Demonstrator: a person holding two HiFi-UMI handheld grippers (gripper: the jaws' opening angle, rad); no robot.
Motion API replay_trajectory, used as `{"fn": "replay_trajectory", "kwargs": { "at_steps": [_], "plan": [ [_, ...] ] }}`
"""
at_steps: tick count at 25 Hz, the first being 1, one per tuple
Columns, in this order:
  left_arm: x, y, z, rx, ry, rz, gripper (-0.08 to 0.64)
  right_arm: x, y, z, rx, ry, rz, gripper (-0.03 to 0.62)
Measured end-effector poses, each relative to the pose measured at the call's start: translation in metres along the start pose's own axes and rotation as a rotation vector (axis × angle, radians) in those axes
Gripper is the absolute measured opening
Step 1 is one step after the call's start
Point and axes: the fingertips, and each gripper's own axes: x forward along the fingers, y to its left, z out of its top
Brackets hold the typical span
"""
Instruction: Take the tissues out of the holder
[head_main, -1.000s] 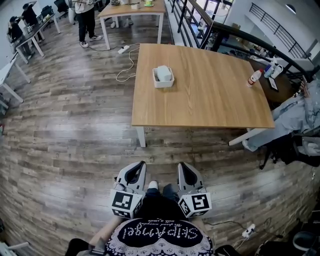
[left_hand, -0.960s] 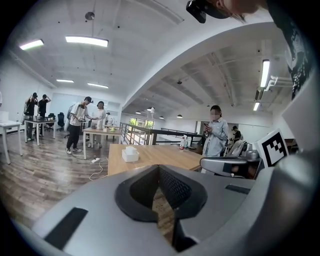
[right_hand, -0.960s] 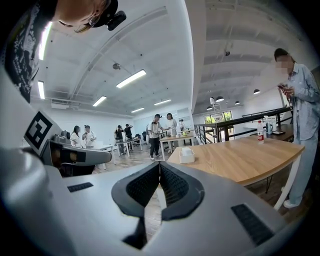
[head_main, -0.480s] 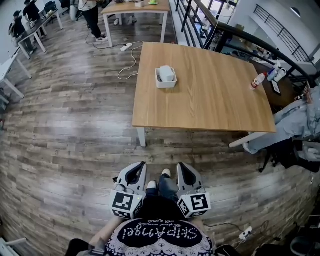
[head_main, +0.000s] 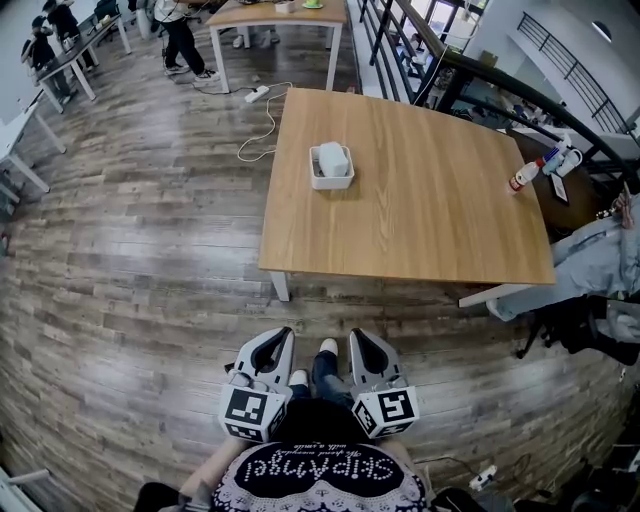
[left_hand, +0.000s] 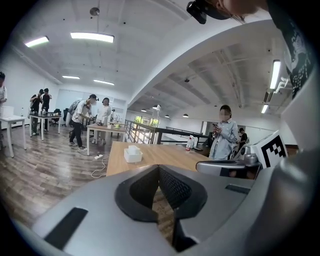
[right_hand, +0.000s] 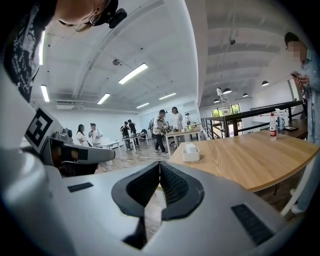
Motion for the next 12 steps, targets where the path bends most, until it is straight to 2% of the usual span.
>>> {"fn": "replay_trajectory", "kwargs": {
  "at_steps": [5,12],
  "plan": [
    [0.019,0.004,0.017,-0.01,-0.024,0.053,0.006,0.019,-0.016,0.011,-0.008,-0.005,0.042,0.009],
    [0.043,0.001,0.03,-0.006,-0.044,0.082,0.006,0.038,-0.04,0.027,-0.016,-0.032,0.081,0.009]
  ]
}}
